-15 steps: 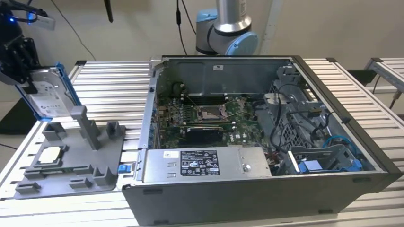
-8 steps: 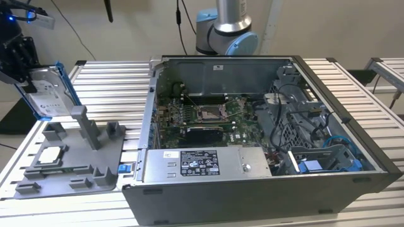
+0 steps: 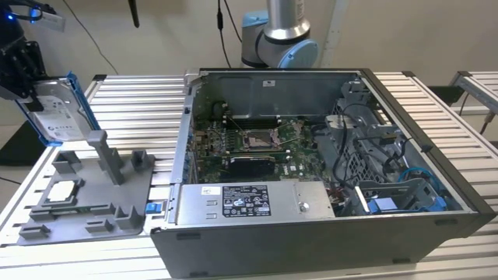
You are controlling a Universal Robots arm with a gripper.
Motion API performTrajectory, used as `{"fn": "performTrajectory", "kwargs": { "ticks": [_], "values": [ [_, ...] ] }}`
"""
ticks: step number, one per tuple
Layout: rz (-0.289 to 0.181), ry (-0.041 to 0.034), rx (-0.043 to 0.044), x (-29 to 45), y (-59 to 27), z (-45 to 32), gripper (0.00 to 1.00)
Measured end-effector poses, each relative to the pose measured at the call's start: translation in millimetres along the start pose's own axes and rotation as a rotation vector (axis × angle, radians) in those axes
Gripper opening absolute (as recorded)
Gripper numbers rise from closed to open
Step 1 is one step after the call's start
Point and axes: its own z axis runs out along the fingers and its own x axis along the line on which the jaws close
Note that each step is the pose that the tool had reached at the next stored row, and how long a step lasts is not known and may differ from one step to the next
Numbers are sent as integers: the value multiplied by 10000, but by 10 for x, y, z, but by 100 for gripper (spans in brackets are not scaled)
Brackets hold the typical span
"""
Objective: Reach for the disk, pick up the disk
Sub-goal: 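Pick up the disk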
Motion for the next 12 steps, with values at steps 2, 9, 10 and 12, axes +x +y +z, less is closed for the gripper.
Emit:
{"fn": "performTrajectory", "kwargs": {
  "ticks": [2,9,10,12],
  "values": [
    [1,1,-4,0,0,-8,0],
    [1,2,-4,-1,0,-43,0],
    [0,2,-5,-1,0,-53,0],
    [1,2,-3,-1,0,-75,0]
  ]
}}
